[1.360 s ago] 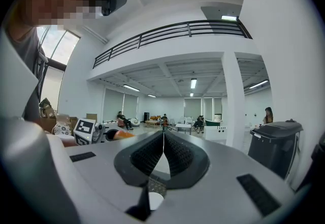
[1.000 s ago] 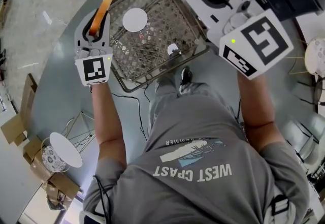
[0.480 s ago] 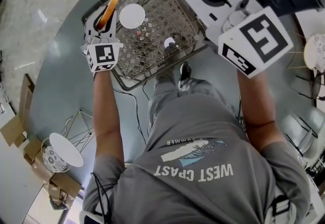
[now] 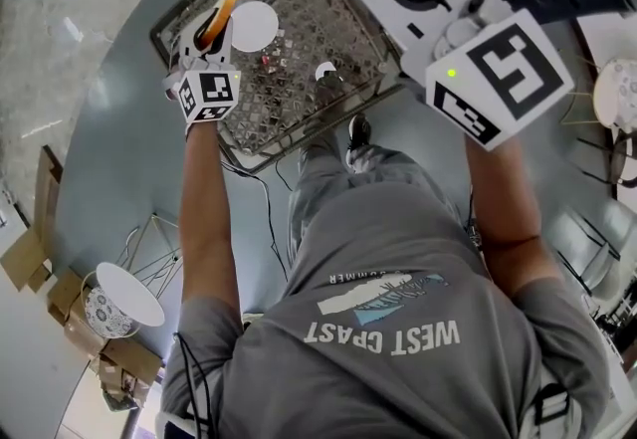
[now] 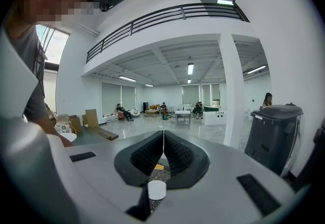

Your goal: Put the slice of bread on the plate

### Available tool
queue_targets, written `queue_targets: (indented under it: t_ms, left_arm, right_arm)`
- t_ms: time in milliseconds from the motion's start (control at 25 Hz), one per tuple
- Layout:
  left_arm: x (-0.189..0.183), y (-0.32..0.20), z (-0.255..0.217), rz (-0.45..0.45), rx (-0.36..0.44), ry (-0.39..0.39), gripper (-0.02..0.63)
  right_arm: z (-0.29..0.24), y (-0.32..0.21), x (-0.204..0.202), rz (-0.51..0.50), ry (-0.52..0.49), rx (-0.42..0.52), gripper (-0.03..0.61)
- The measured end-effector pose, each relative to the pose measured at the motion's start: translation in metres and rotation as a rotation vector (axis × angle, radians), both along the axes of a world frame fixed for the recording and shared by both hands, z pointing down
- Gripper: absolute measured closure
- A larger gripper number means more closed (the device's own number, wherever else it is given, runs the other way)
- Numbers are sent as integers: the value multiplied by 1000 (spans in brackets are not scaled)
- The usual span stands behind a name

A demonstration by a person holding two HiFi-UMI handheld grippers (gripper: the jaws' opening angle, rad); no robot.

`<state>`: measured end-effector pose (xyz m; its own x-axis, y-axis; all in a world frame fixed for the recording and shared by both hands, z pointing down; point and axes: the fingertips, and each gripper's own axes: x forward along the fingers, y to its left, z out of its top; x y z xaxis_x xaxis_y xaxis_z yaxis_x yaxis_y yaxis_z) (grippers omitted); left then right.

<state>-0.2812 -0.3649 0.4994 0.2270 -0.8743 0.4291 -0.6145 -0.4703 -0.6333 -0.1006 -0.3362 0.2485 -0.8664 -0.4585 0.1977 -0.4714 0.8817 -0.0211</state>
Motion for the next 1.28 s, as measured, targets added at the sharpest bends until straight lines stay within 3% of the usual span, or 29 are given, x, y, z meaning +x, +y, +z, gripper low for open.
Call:
queue_targets:
  t_ms: [800,1280]
  left_arm:
    - [2,-26,114,39,-111,-132,517]
    - [1,-39,181,69,-157,-316,517]
  right_arm:
    - [37,-13,-1,25,62,-66,572]
    - [73,-20,0,36,102,-116,572]
